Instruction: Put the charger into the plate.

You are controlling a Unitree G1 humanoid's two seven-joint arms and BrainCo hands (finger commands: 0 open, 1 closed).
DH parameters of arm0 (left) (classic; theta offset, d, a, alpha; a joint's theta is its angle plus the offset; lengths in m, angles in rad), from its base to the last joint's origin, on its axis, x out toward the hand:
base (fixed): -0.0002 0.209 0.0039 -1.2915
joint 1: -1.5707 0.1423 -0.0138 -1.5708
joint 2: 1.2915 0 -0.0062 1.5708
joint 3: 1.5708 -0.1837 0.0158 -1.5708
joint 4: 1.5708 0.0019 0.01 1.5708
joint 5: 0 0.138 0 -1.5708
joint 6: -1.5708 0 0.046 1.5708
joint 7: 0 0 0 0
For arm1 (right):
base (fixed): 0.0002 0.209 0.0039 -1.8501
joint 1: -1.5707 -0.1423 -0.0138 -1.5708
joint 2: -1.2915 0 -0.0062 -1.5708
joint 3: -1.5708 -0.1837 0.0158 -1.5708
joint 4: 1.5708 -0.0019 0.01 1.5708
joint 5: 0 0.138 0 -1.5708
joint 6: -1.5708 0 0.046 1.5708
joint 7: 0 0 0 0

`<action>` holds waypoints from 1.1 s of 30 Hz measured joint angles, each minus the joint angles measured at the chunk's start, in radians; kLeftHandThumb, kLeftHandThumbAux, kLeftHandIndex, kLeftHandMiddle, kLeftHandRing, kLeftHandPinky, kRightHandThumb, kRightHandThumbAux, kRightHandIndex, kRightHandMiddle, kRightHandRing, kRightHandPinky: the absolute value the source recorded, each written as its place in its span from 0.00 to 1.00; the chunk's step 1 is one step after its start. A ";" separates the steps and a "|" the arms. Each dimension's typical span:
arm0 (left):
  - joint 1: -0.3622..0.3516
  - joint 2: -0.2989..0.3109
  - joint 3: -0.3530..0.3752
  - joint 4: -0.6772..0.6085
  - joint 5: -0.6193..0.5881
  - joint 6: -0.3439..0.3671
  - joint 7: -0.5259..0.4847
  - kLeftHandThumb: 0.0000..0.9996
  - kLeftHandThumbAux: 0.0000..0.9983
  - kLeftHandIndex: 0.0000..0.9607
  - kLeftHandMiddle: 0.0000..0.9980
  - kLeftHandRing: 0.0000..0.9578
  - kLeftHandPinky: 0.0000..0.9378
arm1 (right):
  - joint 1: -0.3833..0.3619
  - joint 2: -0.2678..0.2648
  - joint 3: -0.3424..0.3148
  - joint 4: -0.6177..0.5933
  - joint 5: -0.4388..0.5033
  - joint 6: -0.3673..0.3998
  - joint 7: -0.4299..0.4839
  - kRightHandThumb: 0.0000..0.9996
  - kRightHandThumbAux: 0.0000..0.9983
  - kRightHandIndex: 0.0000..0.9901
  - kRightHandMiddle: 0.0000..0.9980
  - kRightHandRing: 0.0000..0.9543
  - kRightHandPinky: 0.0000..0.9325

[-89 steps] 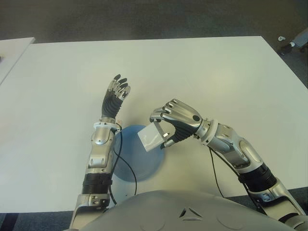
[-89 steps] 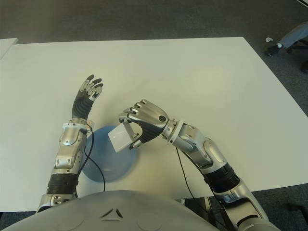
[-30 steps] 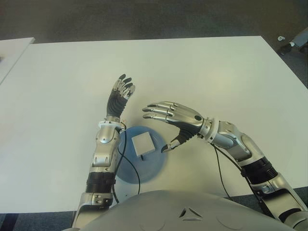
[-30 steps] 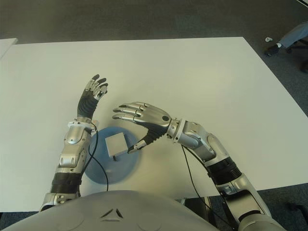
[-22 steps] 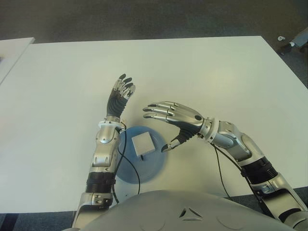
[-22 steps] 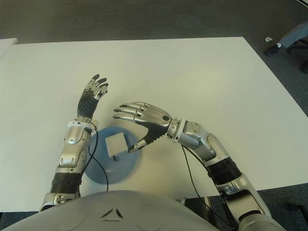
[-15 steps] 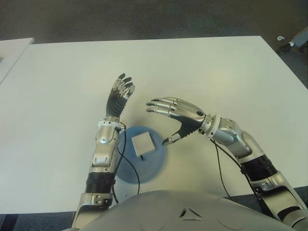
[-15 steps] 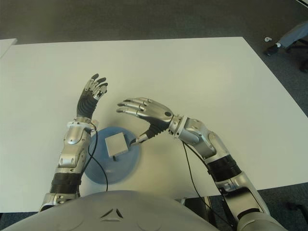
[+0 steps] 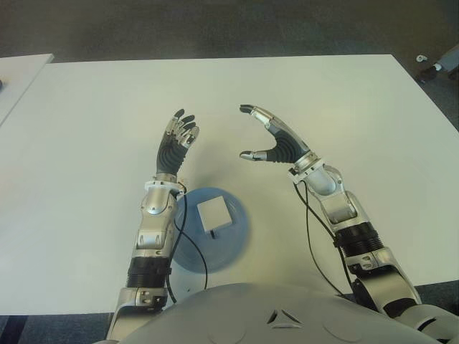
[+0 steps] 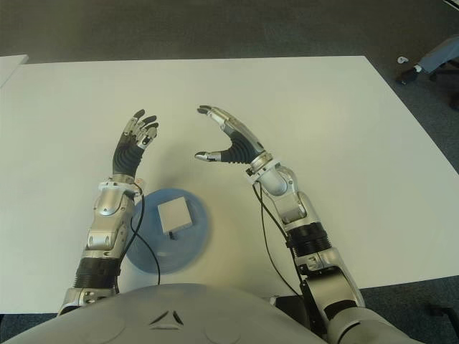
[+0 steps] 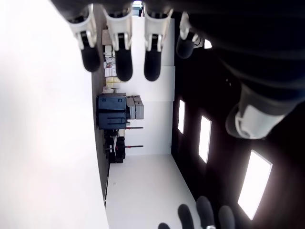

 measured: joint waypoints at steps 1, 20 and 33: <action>0.000 0.001 0.001 0.000 0.000 0.000 0.000 0.00 0.53 0.02 0.18 0.18 0.17 | 0.001 0.006 -0.008 0.000 0.011 0.021 0.000 0.11 0.55 0.01 0.02 0.01 0.01; -0.002 0.016 0.007 0.037 0.001 -0.020 0.000 0.00 0.50 0.02 0.19 0.19 0.18 | 0.018 0.133 -0.091 -0.011 0.158 0.238 -0.018 0.19 0.65 0.04 0.07 0.04 0.05; -0.003 0.025 0.010 0.056 -0.004 -0.042 -0.007 0.00 0.52 0.02 0.18 0.17 0.15 | 0.039 0.164 -0.113 0.000 0.175 0.323 -0.047 0.24 0.71 0.03 0.04 0.03 0.05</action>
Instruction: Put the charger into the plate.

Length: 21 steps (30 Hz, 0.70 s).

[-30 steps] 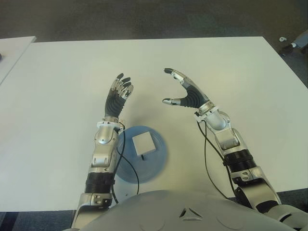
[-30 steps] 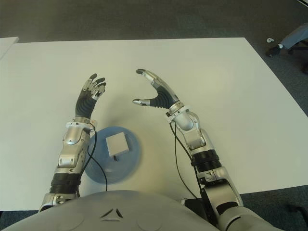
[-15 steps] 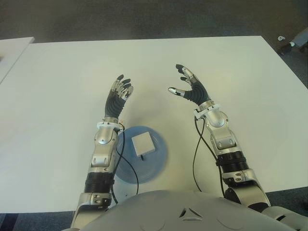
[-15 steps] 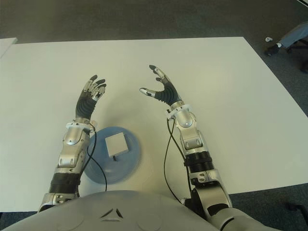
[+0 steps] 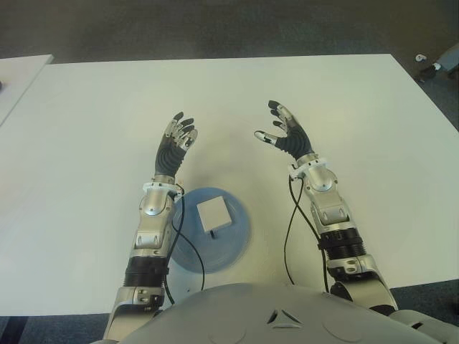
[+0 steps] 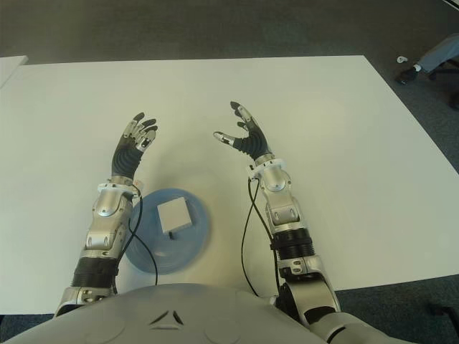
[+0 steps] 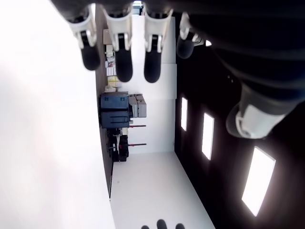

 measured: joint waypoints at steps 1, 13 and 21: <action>0.000 0.001 0.000 0.002 0.000 0.000 0.000 0.00 0.52 0.01 0.18 0.17 0.15 | 0.000 0.003 -0.001 0.001 0.004 0.013 0.000 0.23 0.72 0.03 0.03 0.03 0.04; -0.004 0.011 0.005 0.022 -0.003 -0.013 0.000 0.00 0.52 0.01 0.18 0.17 0.16 | -0.019 0.006 -0.032 0.070 0.045 0.142 0.008 0.17 0.72 0.00 0.00 0.00 0.00; -0.007 0.013 0.009 0.030 -0.005 -0.023 0.000 0.00 0.52 0.01 0.18 0.17 0.15 | -0.053 0.005 -0.040 0.152 0.059 0.143 0.012 0.13 0.69 0.00 0.00 0.00 0.00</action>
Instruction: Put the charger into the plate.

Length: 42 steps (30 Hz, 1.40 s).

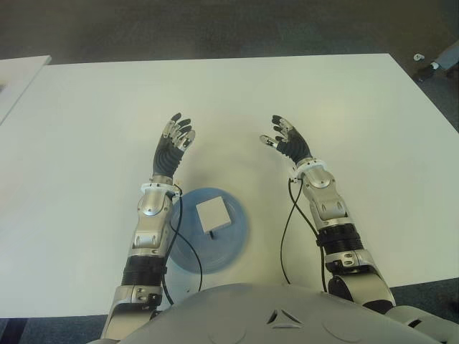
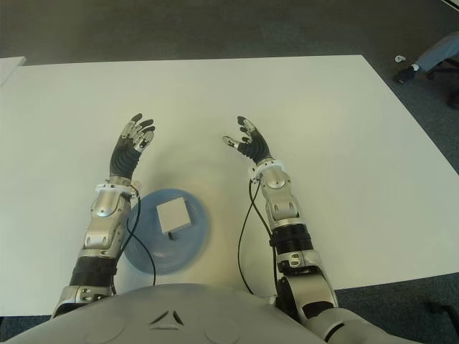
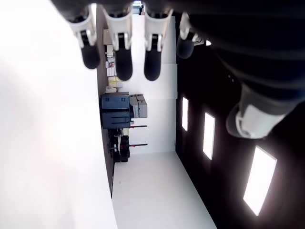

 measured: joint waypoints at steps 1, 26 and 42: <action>0.000 0.000 0.001 0.001 0.000 -0.002 0.000 0.00 0.52 0.01 0.18 0.17 0.16 | -0.002 0.000 -0.001 0.010 0.002 0.000 0.001 0.13 0.68 0.00 0.00 0.00 0.00; -0.002 0.003 0.024 0.016 -0.002 -0.007 0.000 0.00 0.54 0.02 0.18 0.18 0.16 | -0.055 -0.006 -0.023 0.181 0.012 -0.097 -0.014 0.13 0.67 0.00 0.00 0.00 0.00; -0.008 0.008 0.049 0.054 -0.015 -0.034 -0.003 0.00 0.52 0.03 0.21 0.20 0.18 | -0.060 0.004 -0.008 0.294 0.005 -0.246 -0.086 0.15 0.62 0.00 0.00 0.00 0.00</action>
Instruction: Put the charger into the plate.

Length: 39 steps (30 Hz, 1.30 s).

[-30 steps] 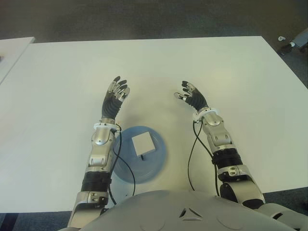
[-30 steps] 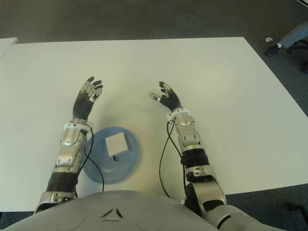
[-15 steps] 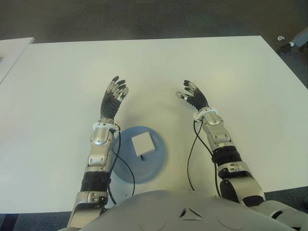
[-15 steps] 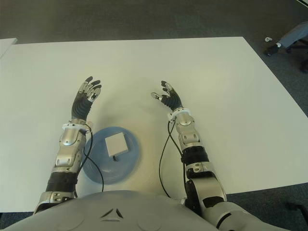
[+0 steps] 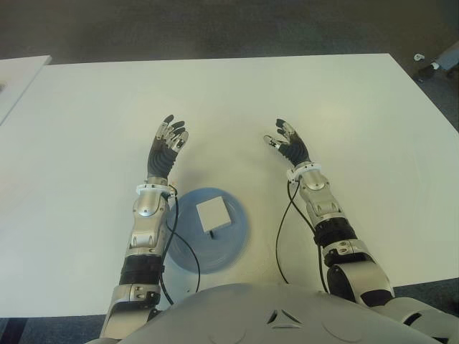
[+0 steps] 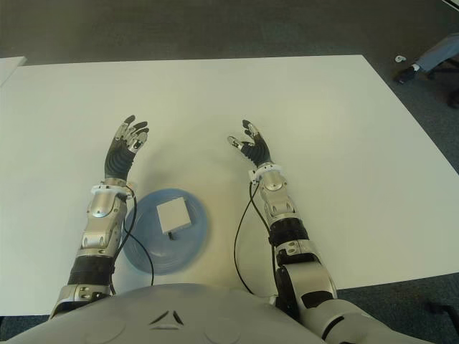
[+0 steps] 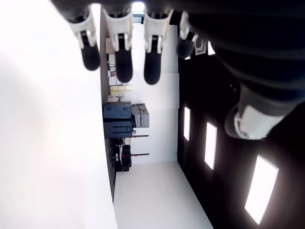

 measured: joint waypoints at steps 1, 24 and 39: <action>-0.001 0.001 0.003 0.003 -0.002 -0.003 -0.003 0.00 0.52 0.03 0.21 0.20 0.18 | 0.000 0.002 0.000 0.007 0.002 -0.007 -0.001 0.15 0.62 0.00 0.00 0.00 0.00; -0.039 0.035 0.057 0.060 -0.046 0.011 -0.027 0.00 0.55 0.03 0.21 0.20 0.17 | 0.014 0.033 0.009 0.059 0.009 -0.110 -0.023 0.11 0.71 0.00 0.00 0.00 0.00; -0.060 0.046 0.082 0.066 -0.058 0.078 -0.027 0.01 0.59 0.01 0.08 0.06 0.01 | -0.030 0.039 -0.030 0.146 0.057 -0.150 0.006 0.08 0.66 0.00 0.00 0.00 0.00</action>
